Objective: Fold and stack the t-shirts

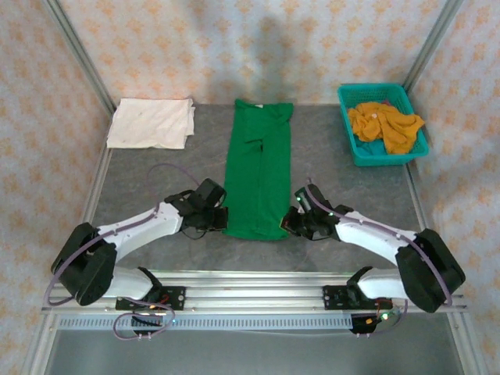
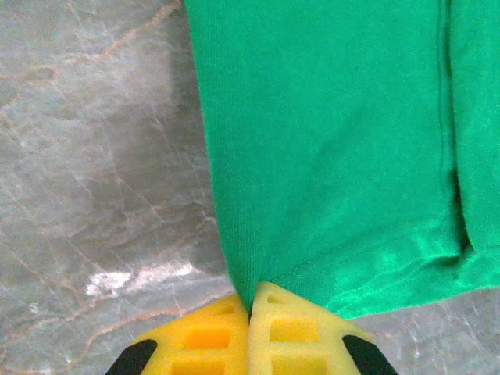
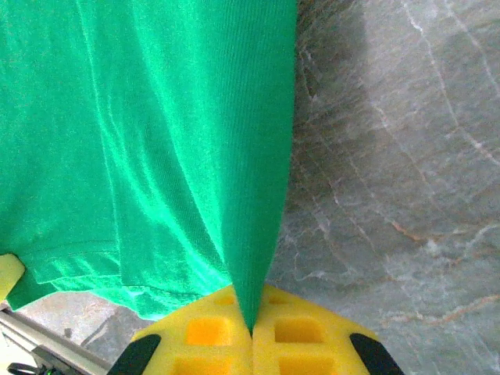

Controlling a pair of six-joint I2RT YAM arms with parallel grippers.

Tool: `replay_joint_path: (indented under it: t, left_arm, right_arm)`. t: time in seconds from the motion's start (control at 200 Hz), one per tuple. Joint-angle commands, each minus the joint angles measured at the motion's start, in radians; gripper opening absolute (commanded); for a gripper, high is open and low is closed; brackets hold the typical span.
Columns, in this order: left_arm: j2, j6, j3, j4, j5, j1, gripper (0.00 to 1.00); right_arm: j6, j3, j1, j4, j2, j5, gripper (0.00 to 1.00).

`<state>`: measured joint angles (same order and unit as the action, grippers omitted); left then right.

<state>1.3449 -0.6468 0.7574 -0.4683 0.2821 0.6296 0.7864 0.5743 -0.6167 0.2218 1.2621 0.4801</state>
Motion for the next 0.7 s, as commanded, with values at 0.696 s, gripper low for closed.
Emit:
replay_joint_path:
  t: [0.696]
  left_arm:
    - [-0.046,-0.053,-0.111,-0.024,0.012,0.113,0.0]
  right_arm:
    - [0.027,-0.069,-0.006,0.061,-0.056,0.015,0.0]
